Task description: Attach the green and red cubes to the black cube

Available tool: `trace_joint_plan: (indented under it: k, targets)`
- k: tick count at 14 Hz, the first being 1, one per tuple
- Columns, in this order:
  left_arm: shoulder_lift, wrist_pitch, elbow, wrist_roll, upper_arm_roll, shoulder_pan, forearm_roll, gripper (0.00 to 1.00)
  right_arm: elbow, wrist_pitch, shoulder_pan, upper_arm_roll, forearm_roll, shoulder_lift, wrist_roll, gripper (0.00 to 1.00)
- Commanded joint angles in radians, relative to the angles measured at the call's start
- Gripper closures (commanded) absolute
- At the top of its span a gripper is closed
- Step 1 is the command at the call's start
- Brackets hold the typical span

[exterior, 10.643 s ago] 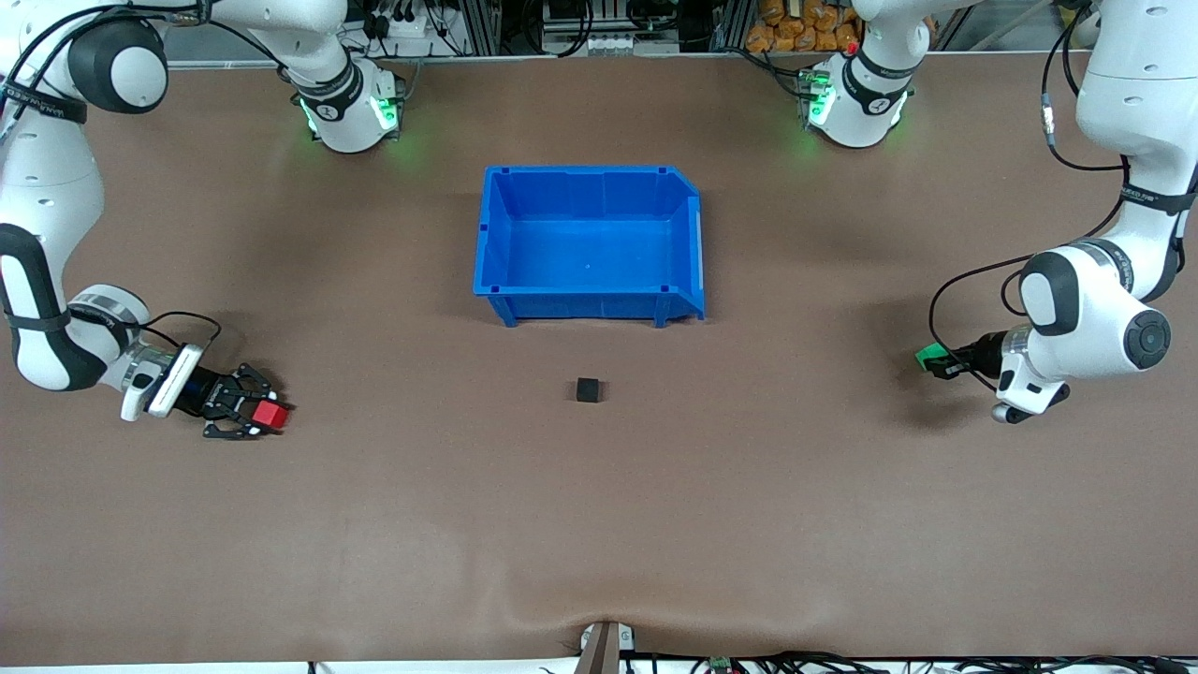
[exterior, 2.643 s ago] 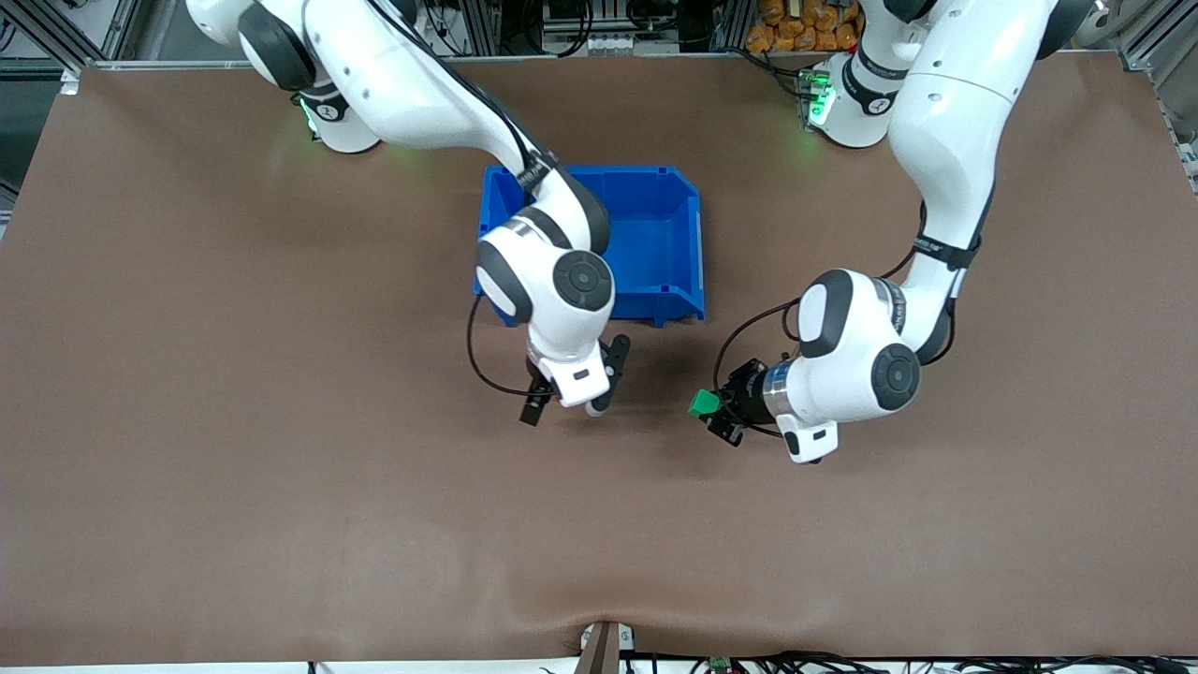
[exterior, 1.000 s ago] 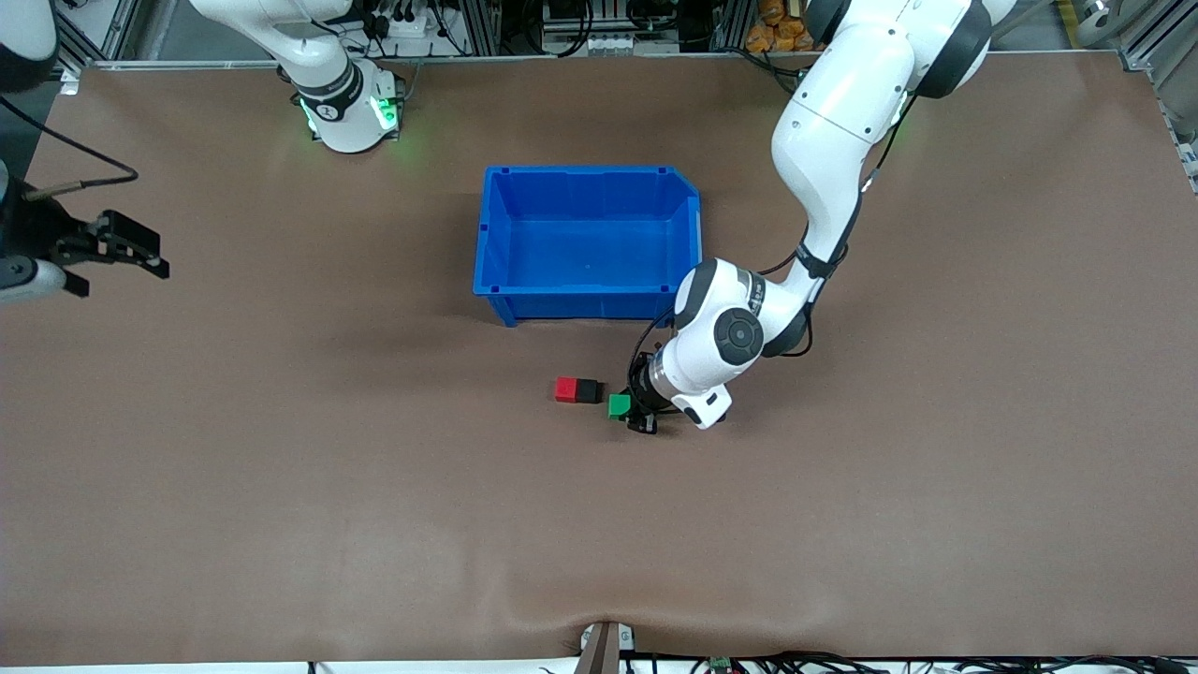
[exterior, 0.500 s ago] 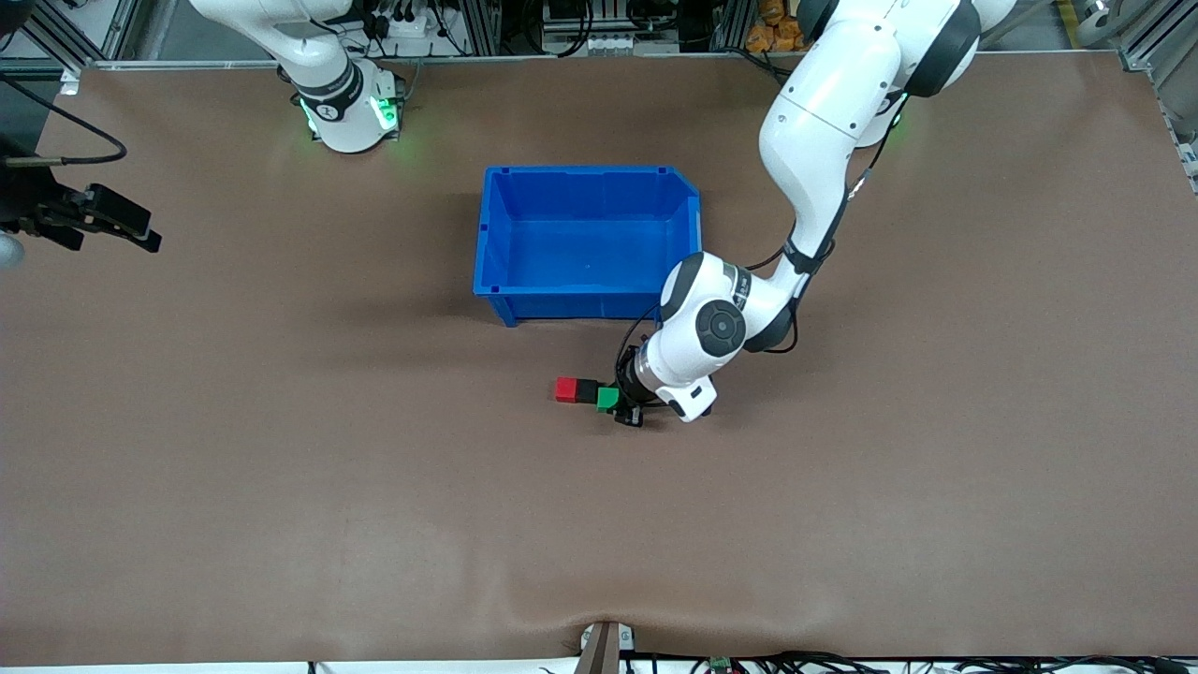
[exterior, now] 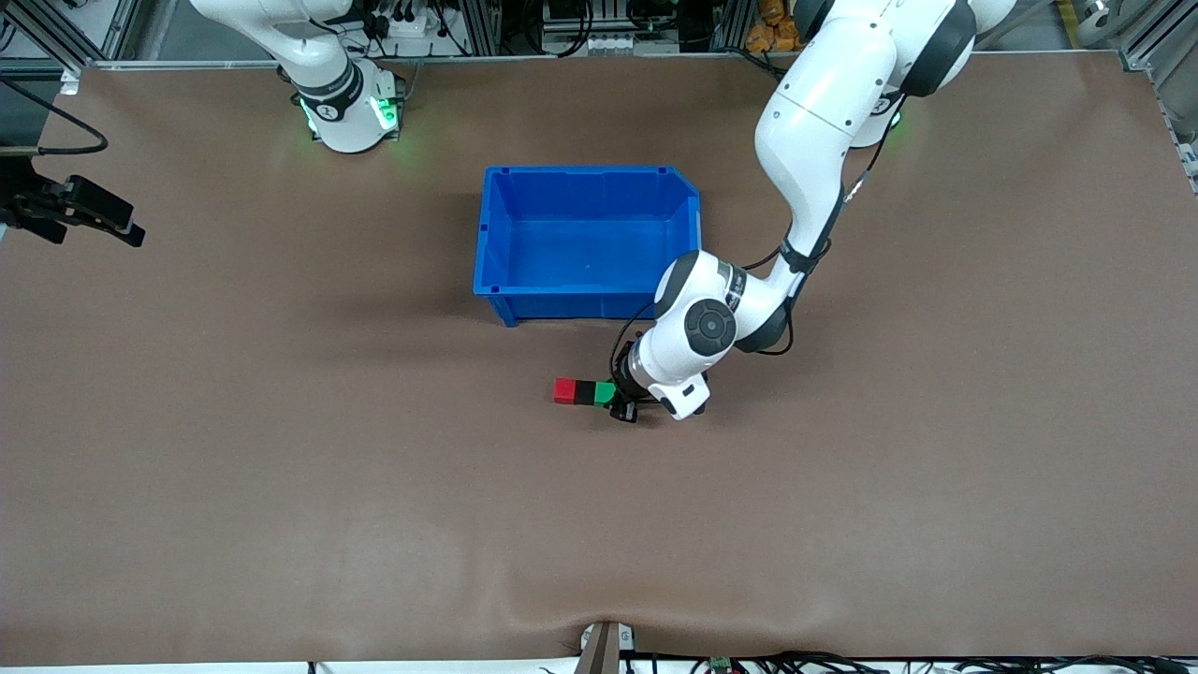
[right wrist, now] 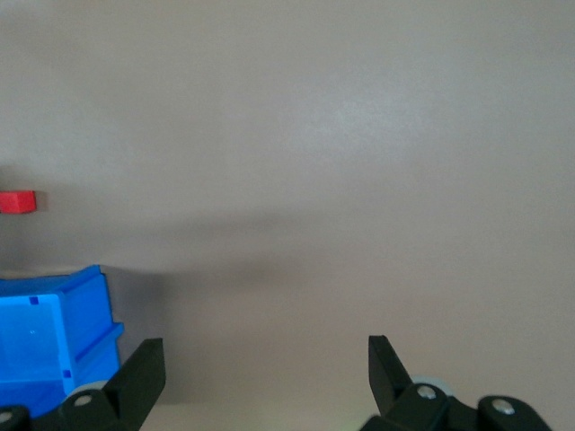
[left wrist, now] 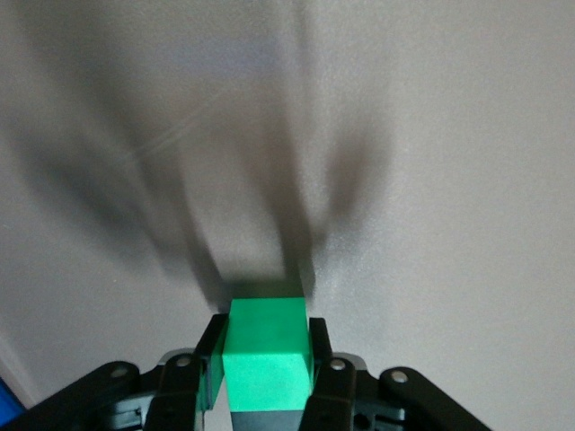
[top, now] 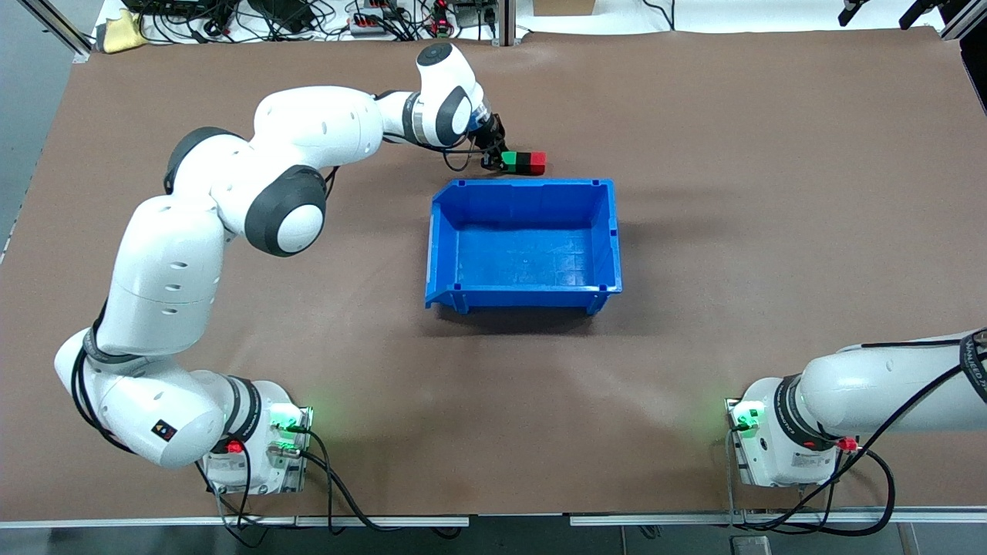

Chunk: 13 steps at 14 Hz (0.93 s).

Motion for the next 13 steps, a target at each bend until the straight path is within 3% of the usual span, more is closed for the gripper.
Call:
trace_joint_plan:
  k: [1,2,3,4,5,10,13]
  targets:
    - [0.022,-0.027,0.019,-0.029,0.019,-0.018,0.022,1.0,-0.009,-0.035,-0.008,0.009,-0.026,-0.019,-0.011,0.0]
    - [0.019,-0.028,0.019,-0.03,0.019,-0.009,0.017,0.95,-0.009,-0.046,-0.009,0.009,-0.026,-0.018,-0.017,0.0]
    - [0.018,-0.028,0.019,-0.031,0.019,-0.008,0.02,0.65,-0.01,-0.058,-0.006,0.009,-0.025,-0.016,-0.018,0.0]
    - [0.015,-0.028,0.019,-0.029,0.022,-0.014,0.025,0.13,-0.01,-0.06,-0.002,0.011,-0.023,-0.013,-0.018,0.0]
    - [0.009,-0.028,0.021,-0.029,0.028,-0.014,0.025,0.0,-0.01,-0.054,0.012,0.011,-0.022,-0.01,-0.017,0.0]
    - [-0.088,-0.092,0.025,-0.012,0.042,0.037,0.134,0.0,0.002,-0.055,0.049,0.011,-0.022,-0.002,-0.008,0.0]
    - [-0.178,-0.115,0.019,0.115,0.034,0.098,0.206,0.0,0.008,-0.06,0.047,0.011,-0.022,-0.005,-0.006,0.0]
